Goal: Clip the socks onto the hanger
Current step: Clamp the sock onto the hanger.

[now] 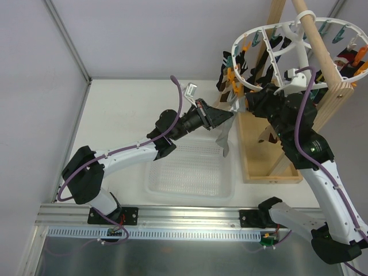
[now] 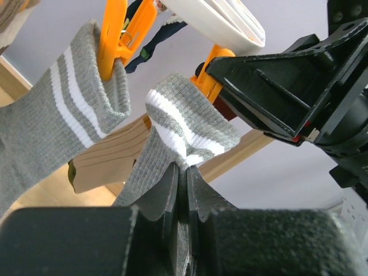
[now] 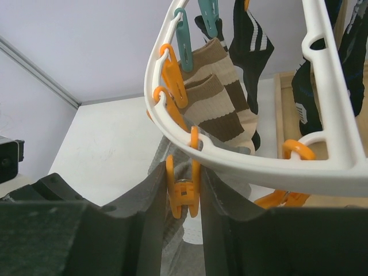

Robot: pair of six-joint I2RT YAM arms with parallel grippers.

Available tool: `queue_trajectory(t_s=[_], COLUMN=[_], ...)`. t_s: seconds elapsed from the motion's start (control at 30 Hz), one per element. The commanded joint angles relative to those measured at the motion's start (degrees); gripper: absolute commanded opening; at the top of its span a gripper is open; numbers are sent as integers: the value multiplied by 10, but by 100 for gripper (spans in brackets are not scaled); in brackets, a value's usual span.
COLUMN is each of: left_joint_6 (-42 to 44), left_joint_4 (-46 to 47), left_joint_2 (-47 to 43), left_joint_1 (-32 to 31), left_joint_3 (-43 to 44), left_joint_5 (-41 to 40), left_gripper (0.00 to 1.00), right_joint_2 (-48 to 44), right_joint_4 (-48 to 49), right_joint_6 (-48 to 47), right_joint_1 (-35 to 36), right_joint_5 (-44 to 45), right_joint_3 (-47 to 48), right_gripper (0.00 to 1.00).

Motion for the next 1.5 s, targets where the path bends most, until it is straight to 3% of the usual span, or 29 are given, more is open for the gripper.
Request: queue_trajectory(t_s=[0.0, 0.3, 0.57, 1.47], left_joint_6=[-9, -33, -112, -150], left_joint_4=[59, 66, 122, 214], left_joint_2=[-8, 3, 26, 42], left_joint_1=[-6, -6, 7, 8], left_joint_3=[20, 10, 13, -20], left_joint_5=[14, 3, 33, 64], left_gripper=[0, 0, 0, 0], right_joint_2=[-14, -27, -34, -10], right_joint_4=[27, 33, 52, 67], right_joint_6=[12, 17, 19, -5], right_joint_1=[2, 2, 2, 2], right_joint_5=[11, 19, 25, 57], right_joint_3=[-2, 0, -16, 10], right_gripper=[1, 1, 1, 1])
